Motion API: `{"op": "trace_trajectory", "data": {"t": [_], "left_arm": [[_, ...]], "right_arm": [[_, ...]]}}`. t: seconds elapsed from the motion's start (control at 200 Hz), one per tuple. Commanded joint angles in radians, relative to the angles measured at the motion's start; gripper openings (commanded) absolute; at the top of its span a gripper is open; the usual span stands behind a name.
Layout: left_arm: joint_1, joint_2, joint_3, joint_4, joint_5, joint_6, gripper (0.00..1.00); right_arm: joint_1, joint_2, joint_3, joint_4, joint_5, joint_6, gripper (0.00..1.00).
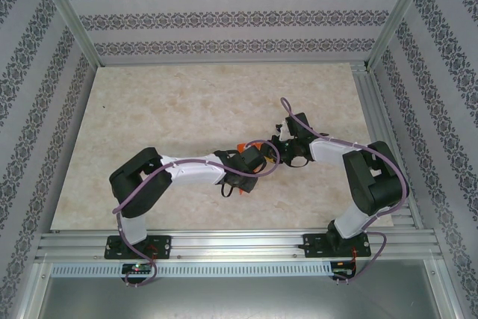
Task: Fold a paper plane with a square sheet of paper (fold left side to right side)
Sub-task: Fold the wing for the fifth time at the center of the table.
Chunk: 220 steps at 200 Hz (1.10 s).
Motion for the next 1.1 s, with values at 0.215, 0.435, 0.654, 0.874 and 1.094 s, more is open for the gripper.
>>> {"op": "trace_trajectory", "data": {"t": [0.215,0.435,0.654,0.874,1.094], "left_arm": [[-0.006,-0.008,-0.026,0.061,0.028,-0.048,0.34],[0.028,-0.05,-0.09,0.146,0.089,-0.083,0.3],[0.066,-0.096,-0.172,0.246,0.147,-0.126,0.29],[0.091,-0.125,-0.233,0.323,0.184,-0.155,0.29],[0.112,-0.142,-0.28,0.384,0.212,-0.184,0.27]], "right_arm": [[-0.037,-0.105,-0.013,-0.073,0.047,-0.068,0.36],[-0.062,-0.191,-0.086,-0.063,0.041,-0.074,0.45],[-0.049,-0.206,-0.143,-0.012,0.009,-0.054,0.45],[0.011,-0.164,-0.159,0.083,-0.005,0.01,0.39],[0.081,-0.074,-0.123,0.153,0.005,0.063,0.34]]}}
